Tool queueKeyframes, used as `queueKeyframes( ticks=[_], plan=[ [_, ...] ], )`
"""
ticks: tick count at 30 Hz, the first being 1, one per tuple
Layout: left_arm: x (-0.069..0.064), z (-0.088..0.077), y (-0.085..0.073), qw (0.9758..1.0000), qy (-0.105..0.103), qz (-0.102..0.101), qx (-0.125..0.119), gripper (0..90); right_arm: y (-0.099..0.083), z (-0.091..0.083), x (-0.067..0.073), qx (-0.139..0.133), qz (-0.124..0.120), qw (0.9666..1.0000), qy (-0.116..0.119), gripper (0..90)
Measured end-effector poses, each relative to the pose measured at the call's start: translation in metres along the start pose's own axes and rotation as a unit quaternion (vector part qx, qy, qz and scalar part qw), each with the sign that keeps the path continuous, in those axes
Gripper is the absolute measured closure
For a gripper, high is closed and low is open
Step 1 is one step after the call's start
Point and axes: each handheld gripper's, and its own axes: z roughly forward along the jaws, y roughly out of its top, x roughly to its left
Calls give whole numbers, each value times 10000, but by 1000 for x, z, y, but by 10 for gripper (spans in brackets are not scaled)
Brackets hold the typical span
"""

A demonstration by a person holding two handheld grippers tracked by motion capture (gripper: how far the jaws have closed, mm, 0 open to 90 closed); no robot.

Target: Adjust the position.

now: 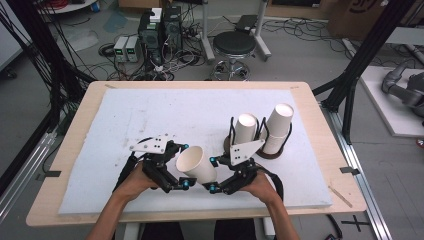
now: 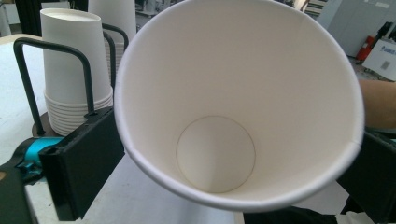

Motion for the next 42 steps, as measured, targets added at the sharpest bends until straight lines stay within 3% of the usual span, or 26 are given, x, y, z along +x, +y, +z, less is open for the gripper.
queueKeyframes(
  ticks=[10,13,19,28,42],
  plan=[
    [1,2,1,10000,-68,22,-2,30,0,2,0,-75,-24,10000,25,359],
    [1,3,2,10000,-64,72,-24,125,0,3,1,-79,-68,9999,42,359],
    [2,2,2,9999,-108,68,-57,132,0,4,1,-87,-40,9999,61,359],
    [0,2,2,9995,-280,134,-53,251,-1,6,1,-40,-88,9999,56,360],
    [1,2,2,9996,-247,135,-16,292,-1,7,1,15,-96,9999,29,361]
  ],
)
